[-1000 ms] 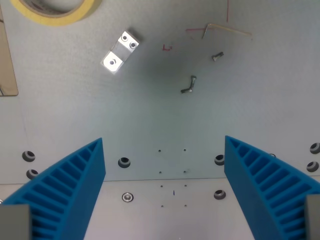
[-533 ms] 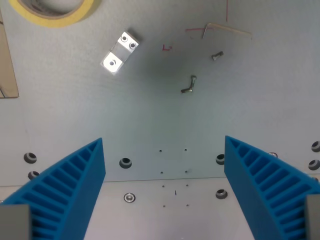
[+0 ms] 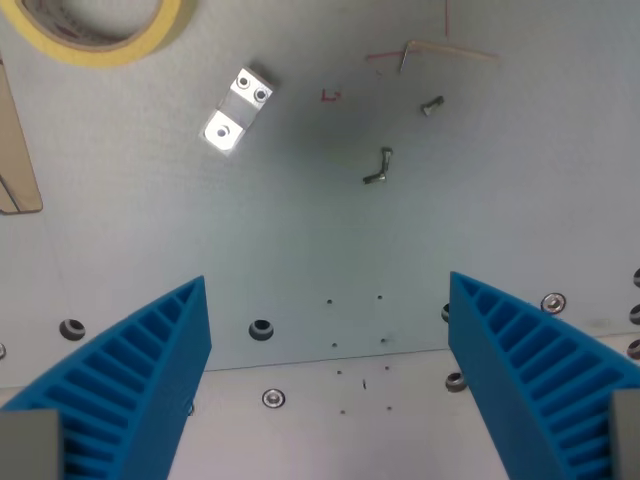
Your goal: Rotate around gripper positive z
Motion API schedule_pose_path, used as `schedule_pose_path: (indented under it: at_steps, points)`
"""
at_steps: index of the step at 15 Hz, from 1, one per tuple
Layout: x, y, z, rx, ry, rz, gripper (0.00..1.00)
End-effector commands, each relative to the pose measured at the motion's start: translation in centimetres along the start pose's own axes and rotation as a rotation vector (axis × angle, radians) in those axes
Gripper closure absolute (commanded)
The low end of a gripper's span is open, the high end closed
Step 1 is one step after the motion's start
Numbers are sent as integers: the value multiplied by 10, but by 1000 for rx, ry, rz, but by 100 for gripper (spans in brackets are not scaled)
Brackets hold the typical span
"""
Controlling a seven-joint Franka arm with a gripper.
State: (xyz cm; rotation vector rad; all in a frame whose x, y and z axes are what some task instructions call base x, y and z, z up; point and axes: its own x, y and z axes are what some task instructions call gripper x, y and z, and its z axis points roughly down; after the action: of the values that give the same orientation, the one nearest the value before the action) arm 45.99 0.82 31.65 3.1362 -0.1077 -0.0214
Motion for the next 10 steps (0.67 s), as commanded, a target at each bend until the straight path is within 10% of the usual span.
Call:
schedule_pose_path:
  at_steps: [1,10]
  points:
    - [0,0,-3,1,7,134,0]
    - [0,0,-3,1,7,254,0]
